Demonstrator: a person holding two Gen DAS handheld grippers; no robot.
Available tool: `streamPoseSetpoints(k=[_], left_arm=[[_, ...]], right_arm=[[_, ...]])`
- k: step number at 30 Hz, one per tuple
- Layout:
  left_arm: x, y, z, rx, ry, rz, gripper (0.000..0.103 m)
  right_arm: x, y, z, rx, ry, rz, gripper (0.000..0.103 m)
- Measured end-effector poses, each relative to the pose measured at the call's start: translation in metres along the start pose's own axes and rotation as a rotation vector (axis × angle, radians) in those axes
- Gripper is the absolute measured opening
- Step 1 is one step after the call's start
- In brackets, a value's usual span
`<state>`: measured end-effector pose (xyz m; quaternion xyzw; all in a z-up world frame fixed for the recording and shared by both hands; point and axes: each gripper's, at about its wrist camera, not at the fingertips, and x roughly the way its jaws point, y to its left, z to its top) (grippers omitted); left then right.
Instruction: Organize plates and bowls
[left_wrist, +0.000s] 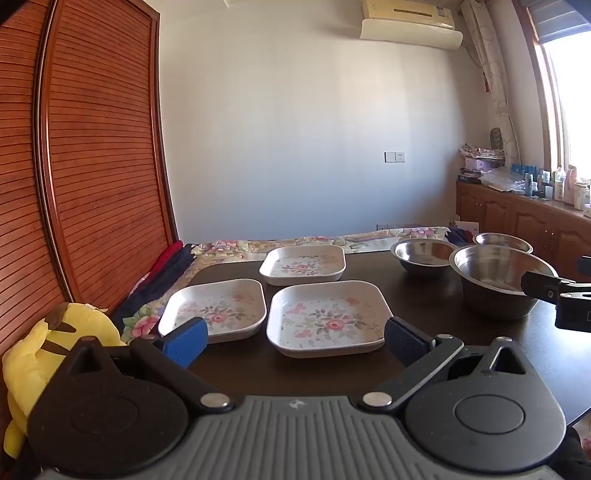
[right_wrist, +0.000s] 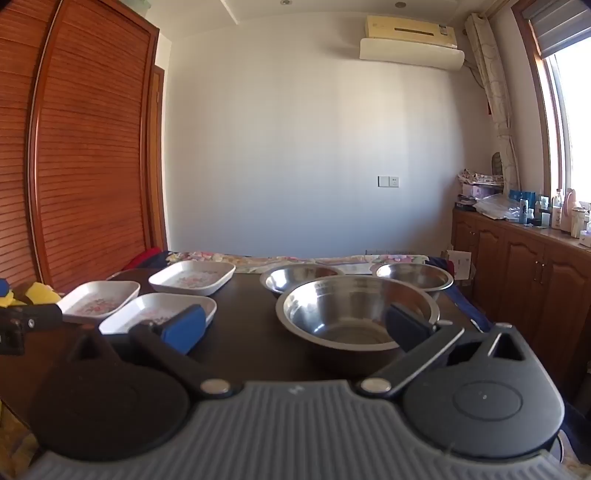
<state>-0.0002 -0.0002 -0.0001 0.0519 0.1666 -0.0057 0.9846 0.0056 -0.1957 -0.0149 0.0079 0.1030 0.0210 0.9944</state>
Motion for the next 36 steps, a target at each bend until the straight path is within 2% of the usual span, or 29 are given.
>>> streamPoseSetpoints(k=[36], left_arm=[[-0.0021,0.0014,0.0044,0.005,-0.004,0.001,0.103]], right_arm=[[-0.0002,-0.0033,-0.0014,-0.004,-0.004,-0.013,0.103]])
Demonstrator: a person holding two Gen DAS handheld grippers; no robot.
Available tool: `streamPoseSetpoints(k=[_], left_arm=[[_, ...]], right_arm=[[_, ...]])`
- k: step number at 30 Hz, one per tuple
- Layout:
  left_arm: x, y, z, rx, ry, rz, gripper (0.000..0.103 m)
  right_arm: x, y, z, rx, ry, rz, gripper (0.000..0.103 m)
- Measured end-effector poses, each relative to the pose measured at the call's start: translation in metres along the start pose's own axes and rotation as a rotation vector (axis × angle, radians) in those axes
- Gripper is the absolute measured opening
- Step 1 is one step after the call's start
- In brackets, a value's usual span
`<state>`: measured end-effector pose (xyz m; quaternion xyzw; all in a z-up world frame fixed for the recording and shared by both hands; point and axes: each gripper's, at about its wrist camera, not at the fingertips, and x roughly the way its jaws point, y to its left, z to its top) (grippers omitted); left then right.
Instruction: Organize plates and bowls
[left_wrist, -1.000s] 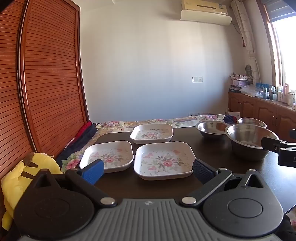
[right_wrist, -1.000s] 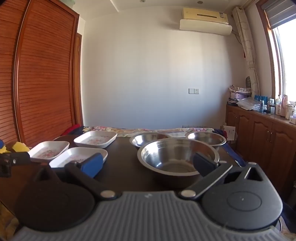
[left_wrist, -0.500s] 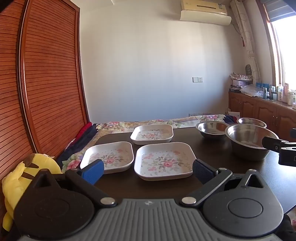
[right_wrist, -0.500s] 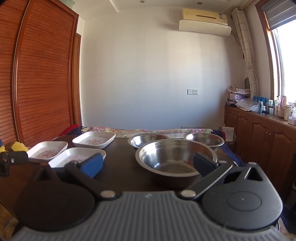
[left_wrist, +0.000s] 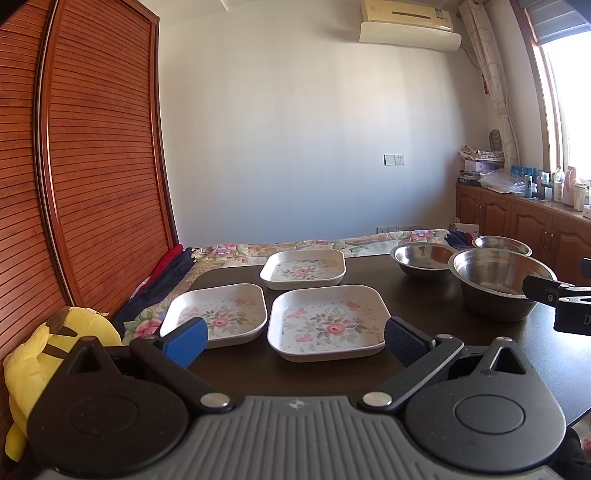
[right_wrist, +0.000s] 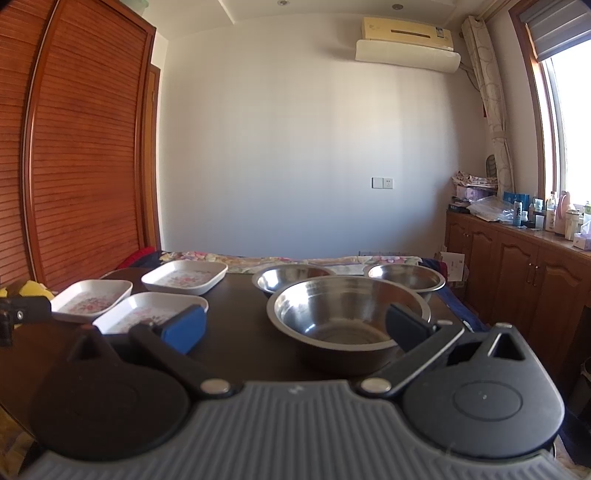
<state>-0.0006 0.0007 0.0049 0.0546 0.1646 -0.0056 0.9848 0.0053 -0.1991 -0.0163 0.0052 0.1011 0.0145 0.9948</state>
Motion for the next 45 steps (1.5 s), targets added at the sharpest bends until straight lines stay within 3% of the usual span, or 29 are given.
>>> streamPoseSetpoints(k=[45], left_arm=[[-0.0002,-0.0028,-0.0001,0.001,-0.003,-0.001,0.103]], right_arm=[[-0.0026,-0.0059,0.0001,0.007,-0.004,-0.004,0.103]])
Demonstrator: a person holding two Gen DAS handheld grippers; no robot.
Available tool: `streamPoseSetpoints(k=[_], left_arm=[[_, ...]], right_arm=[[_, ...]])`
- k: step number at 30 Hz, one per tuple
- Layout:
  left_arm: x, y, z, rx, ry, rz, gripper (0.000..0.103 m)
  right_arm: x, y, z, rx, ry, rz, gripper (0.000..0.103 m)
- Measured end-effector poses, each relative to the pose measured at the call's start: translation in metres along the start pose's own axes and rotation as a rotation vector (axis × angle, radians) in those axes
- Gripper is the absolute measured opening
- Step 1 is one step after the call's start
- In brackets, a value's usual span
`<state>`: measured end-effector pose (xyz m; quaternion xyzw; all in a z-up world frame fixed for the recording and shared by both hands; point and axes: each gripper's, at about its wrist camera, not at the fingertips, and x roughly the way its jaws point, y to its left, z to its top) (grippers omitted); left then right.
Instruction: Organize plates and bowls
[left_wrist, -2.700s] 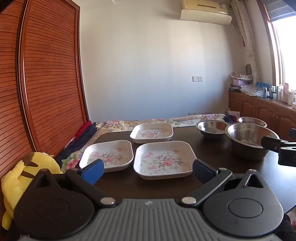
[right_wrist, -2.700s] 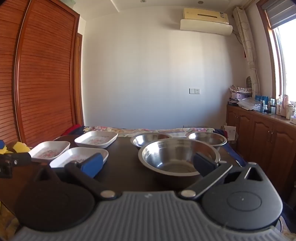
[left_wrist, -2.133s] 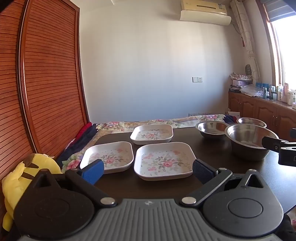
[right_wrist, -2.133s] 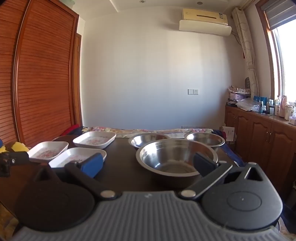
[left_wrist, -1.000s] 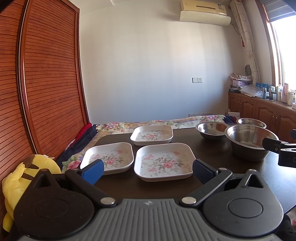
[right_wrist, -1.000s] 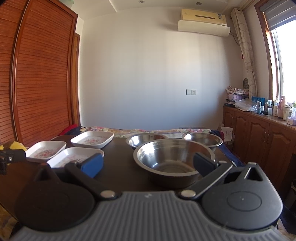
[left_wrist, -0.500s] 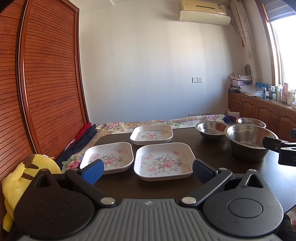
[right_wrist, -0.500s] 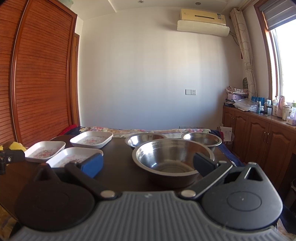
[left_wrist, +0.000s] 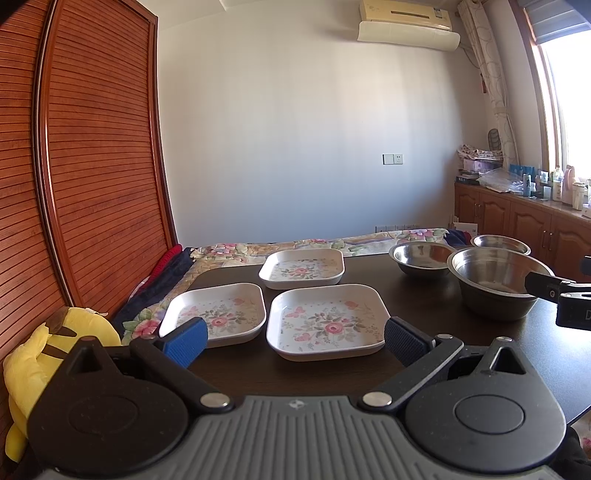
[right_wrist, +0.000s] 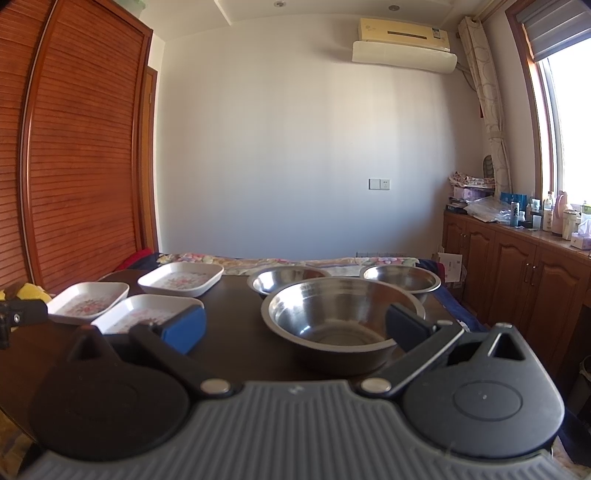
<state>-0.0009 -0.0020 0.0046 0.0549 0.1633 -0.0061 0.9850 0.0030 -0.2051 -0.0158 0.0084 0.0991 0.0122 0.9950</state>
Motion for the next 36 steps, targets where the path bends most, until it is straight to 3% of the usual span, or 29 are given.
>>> streamPoseSetpoints(k=[19,26,36], left_arm=[[0.012,0.004,-0.001,0.009,0.038,-0.019,0.103],[0.025,0.009,0.0,0.015,0.065,-0.026,0.103],[0.06,0.013,0.006,0.052,0.165,-0.07,0.103]], right_arm=[[0.006,0.008,0.0,-0.023,0.016,0.024,0.103],[0.017,0.018,0.006,-0.056,0.037,0.09,0.103],[0.039,0.029,0.019,-0.072,0.105,0.218,0.103]])
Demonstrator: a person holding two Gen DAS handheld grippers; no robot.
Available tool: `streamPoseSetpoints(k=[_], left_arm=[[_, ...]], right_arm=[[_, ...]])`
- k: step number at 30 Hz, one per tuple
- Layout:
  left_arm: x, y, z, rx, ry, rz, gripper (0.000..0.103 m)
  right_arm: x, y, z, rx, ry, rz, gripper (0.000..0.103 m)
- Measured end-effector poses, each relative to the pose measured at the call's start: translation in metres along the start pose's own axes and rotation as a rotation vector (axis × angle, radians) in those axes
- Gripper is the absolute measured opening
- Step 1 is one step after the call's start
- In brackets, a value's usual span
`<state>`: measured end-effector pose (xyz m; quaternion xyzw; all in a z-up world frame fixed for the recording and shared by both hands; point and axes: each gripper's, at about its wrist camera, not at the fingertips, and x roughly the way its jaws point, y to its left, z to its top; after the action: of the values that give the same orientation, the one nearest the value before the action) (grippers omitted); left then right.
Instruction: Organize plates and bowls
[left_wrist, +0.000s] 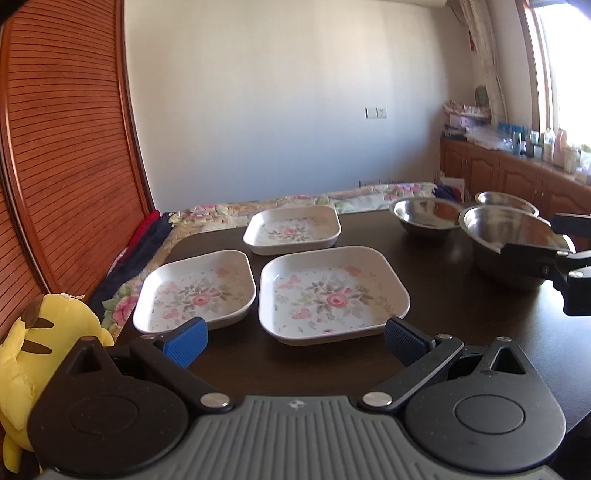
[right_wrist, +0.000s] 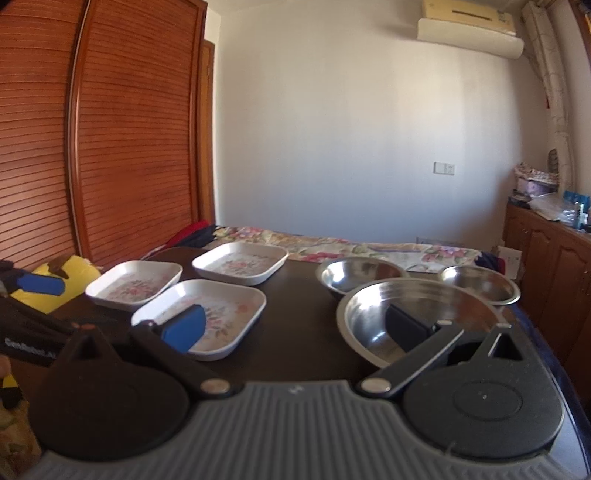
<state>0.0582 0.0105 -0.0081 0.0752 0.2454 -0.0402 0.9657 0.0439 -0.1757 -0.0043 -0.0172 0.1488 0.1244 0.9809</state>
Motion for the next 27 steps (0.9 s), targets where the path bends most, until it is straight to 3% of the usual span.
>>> streamPoseSetpoints(k=[15,21,23,25,27], left_arm=[[0.046,0.03,0.018,0.0,0.081,-0.053,0.101],[0.056,0.044,0.018,-0.058,0.084,-0.114,0.085],[0.06,0.046,0.017,-0.076,0.1,-0.131,0.067],[0.064,0.048,0.016,-0.092,0.113,-0.139,0.055],[0.068,0.048,0.014,-0.104,0.124,-0.151,0.052]], right_arm=[[0.052,0.013,0.021,-0.03,0.101,0.164,0.102],[0.067,0.021,0.022,-0.047,0.139,0.219,0.089],[0.073,0.023,0.02,-0.053,0.158,0.226,0.085],[0.08,0.024,0.018,-0.059,0.177,0.228,0.074],[0.087,0.025,0.014,-0.059,0.202,0.225,0.067]])
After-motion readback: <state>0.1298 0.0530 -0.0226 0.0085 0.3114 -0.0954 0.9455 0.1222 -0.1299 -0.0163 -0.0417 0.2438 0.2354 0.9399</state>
